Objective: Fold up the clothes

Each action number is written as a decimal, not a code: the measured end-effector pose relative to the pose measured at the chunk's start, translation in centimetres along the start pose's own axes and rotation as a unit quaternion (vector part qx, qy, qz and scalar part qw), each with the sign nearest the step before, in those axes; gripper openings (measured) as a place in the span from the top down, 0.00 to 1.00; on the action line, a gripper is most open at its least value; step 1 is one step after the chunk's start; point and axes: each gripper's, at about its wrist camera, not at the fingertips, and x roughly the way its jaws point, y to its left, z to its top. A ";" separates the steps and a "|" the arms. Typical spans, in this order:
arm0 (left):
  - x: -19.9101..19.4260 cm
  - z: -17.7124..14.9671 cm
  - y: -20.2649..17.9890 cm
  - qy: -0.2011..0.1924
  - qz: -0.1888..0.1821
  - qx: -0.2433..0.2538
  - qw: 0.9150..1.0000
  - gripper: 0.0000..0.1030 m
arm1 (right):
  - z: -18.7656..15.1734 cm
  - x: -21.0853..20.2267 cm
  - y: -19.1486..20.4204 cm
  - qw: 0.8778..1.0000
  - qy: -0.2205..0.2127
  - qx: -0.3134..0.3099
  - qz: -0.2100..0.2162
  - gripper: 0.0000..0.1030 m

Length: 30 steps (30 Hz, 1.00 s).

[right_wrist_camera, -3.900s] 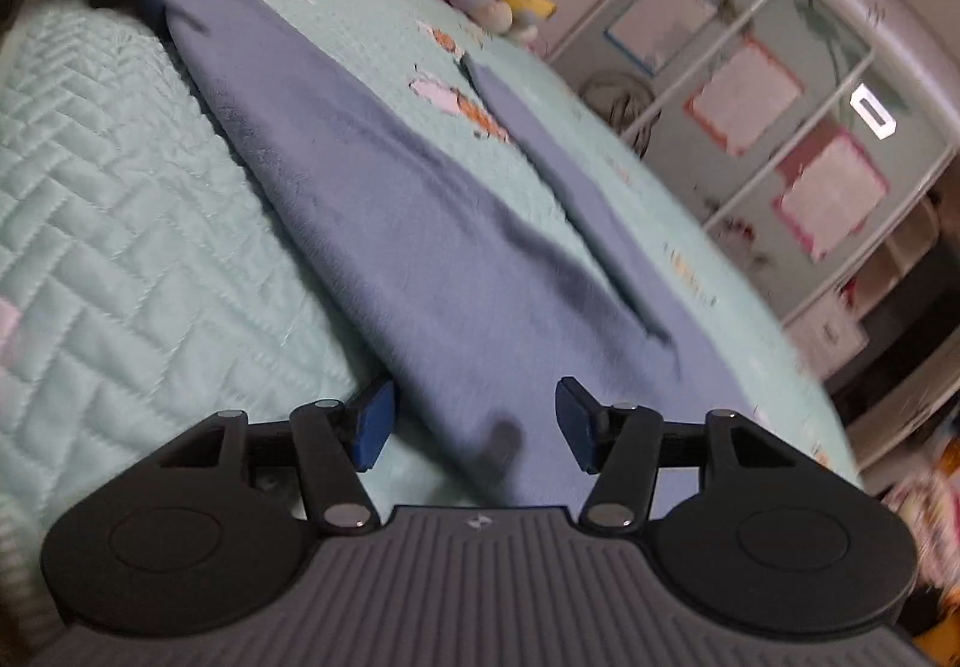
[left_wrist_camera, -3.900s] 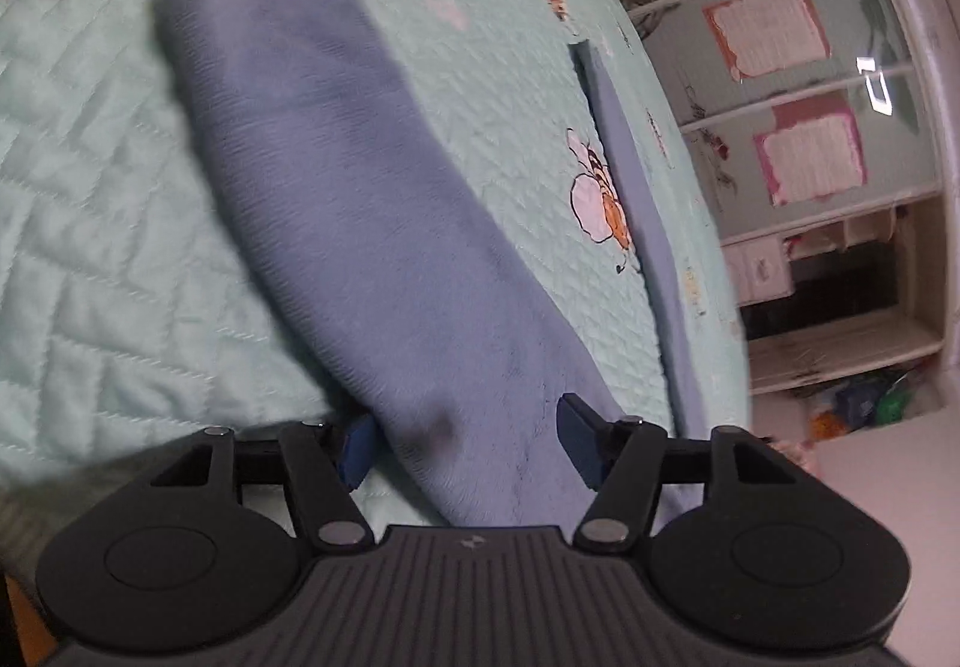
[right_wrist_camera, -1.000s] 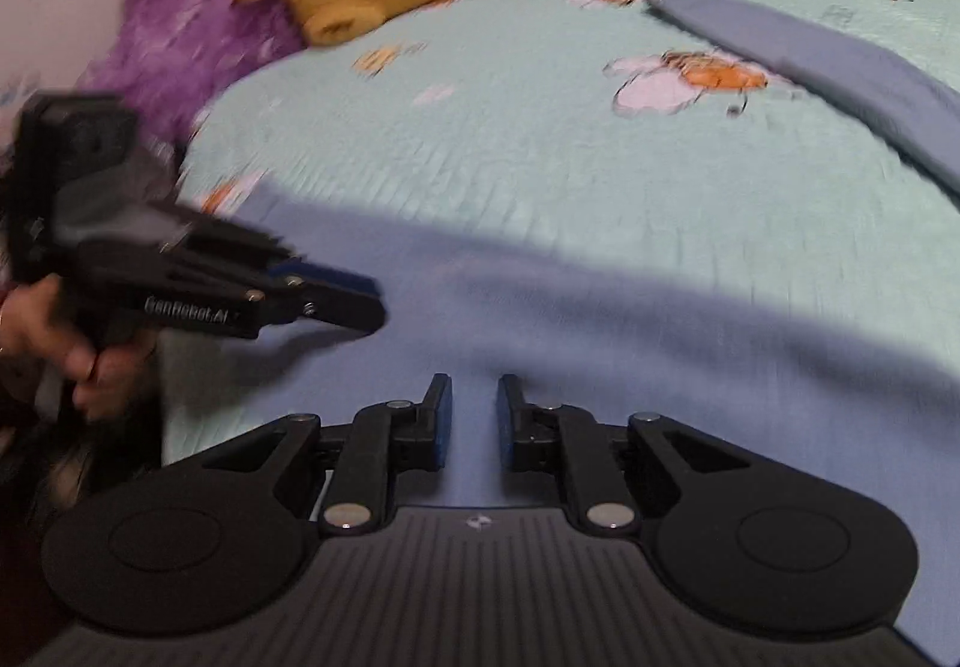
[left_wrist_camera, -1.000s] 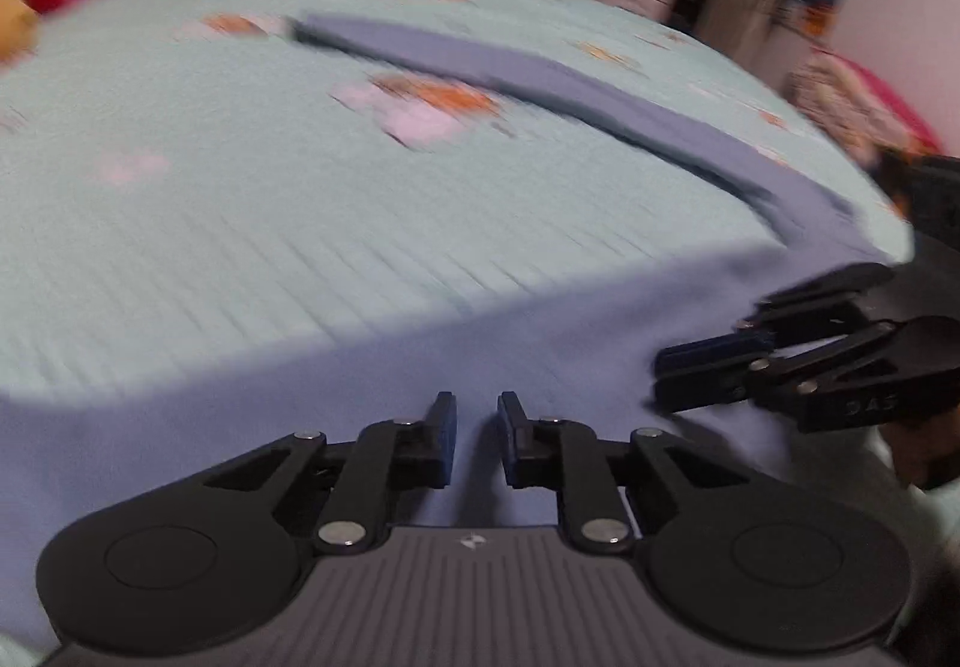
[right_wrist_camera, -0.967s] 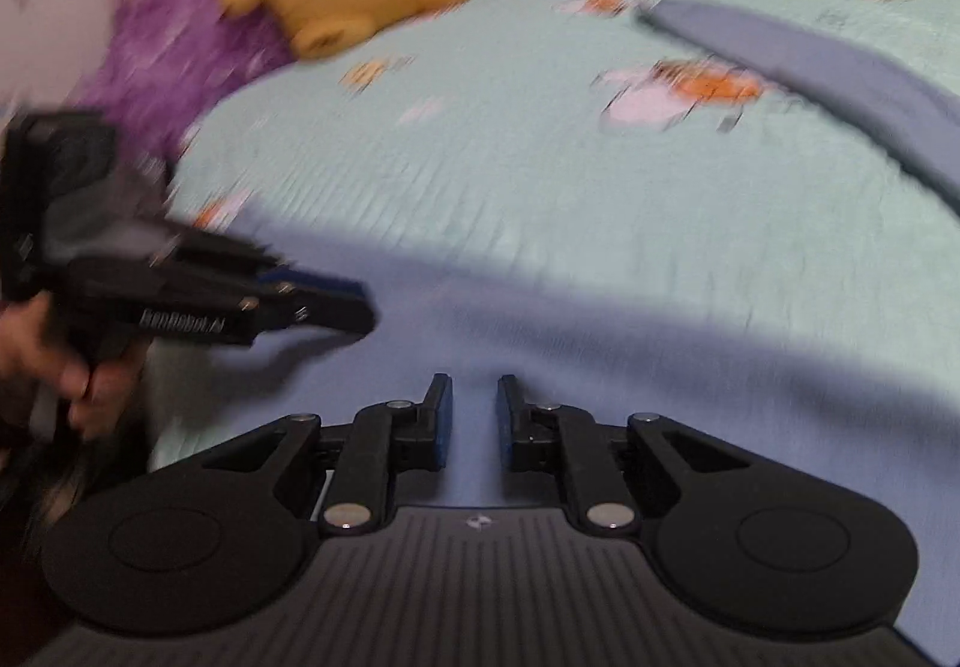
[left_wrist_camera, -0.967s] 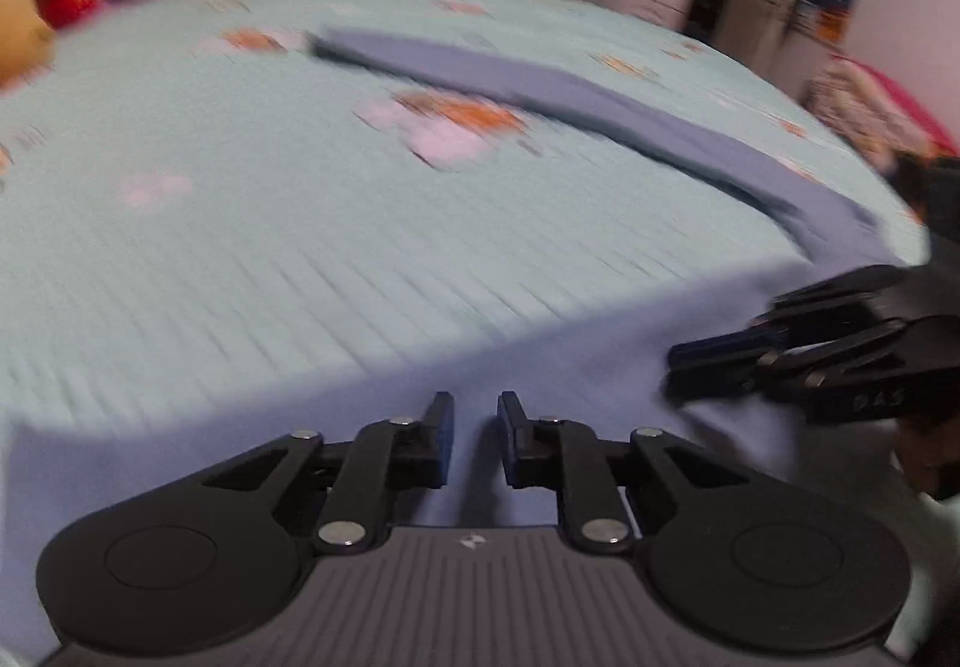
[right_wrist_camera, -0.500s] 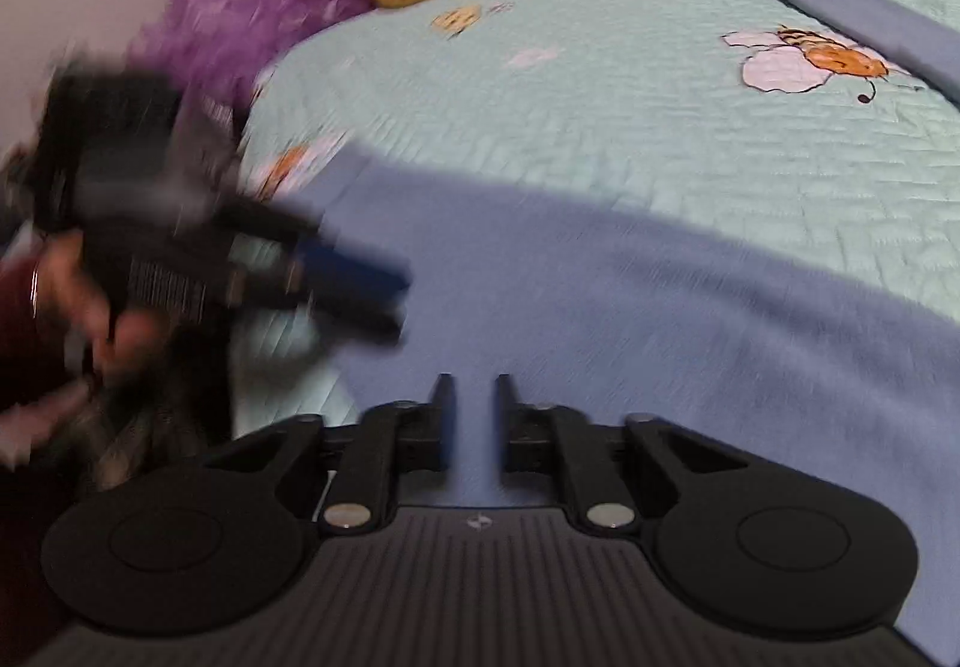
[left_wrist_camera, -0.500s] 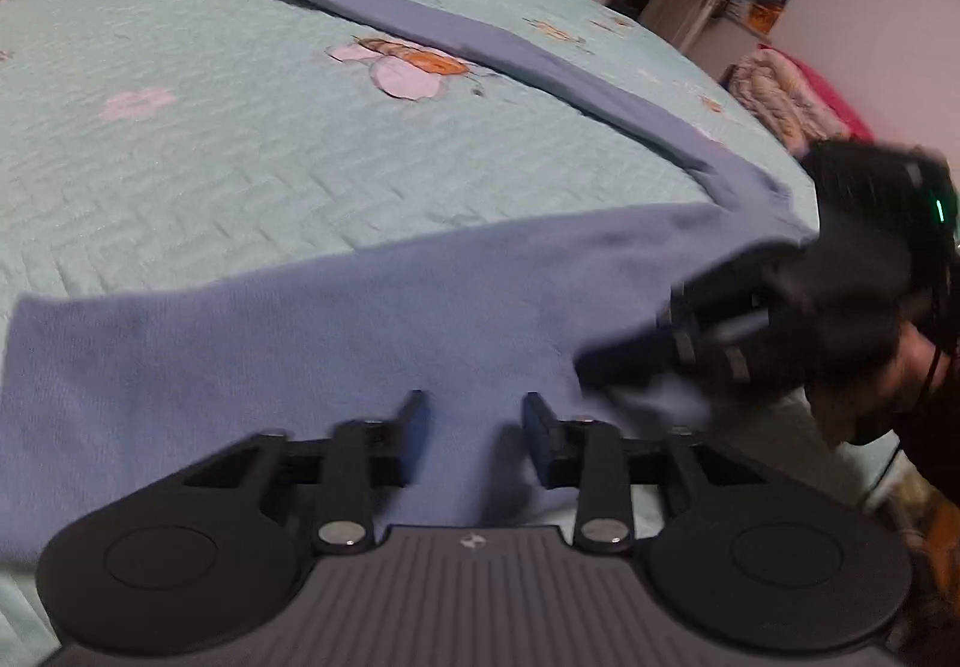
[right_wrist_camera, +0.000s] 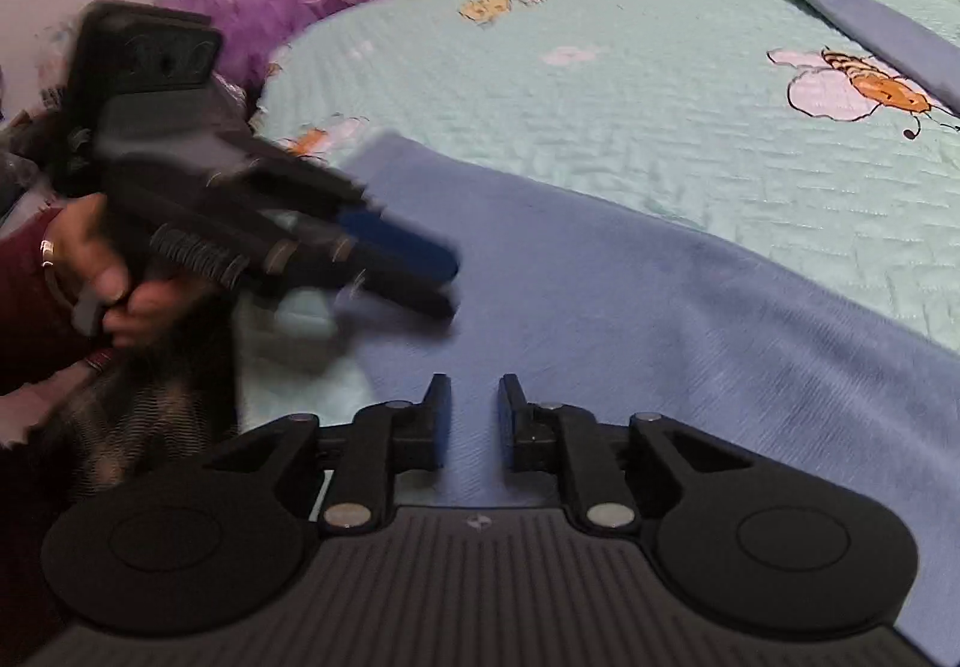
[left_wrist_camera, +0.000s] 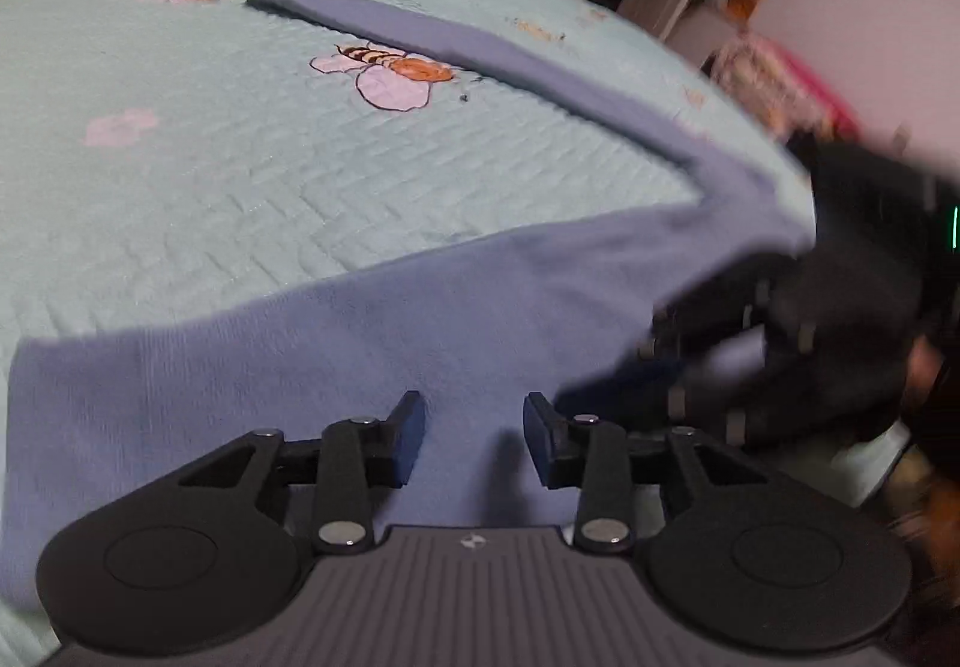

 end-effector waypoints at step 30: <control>-5.0 -0.1 7.7 -0.012 0.049 -0.082 0.995 0.58 | 3.4 2.5 2.5 0.999 -0.026 0.015 0.021 0.74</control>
